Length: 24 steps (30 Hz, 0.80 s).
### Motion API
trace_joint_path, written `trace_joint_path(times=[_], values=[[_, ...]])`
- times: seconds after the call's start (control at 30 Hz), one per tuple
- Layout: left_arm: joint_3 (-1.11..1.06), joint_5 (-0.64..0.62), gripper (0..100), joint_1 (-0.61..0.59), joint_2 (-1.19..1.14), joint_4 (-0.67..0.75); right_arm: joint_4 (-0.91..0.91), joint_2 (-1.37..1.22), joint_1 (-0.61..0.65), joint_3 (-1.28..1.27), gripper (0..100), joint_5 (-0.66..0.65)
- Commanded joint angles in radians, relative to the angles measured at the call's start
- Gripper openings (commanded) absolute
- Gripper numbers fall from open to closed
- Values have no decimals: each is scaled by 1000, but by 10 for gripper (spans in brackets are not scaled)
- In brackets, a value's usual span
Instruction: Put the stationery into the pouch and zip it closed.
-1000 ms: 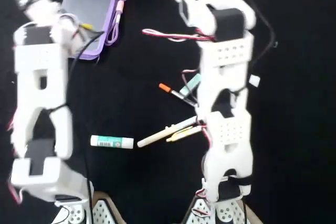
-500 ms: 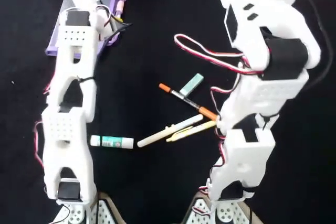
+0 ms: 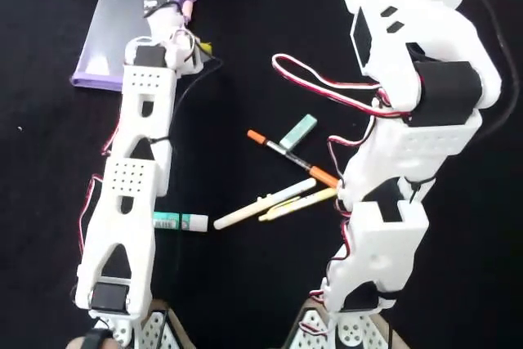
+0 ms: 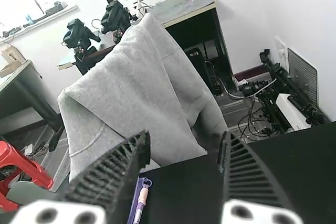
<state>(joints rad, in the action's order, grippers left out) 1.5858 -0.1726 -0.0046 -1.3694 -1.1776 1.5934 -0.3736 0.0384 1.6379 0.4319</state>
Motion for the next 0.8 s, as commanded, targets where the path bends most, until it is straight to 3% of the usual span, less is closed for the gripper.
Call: trace_joint_path(times=[0.0,0.23,0.5,0.77], values=[[47,-15,274,1,3,60,5,48,-14,31,211,-11],[38,-20,274,-47,-21,130,6,48,-9,31,211,-11],[-74,160,274,-48,-20,137,17,50,-8,31,211,-5],[-136,192,273,-25,-20,138,21,73,-9,31,211,-9]])
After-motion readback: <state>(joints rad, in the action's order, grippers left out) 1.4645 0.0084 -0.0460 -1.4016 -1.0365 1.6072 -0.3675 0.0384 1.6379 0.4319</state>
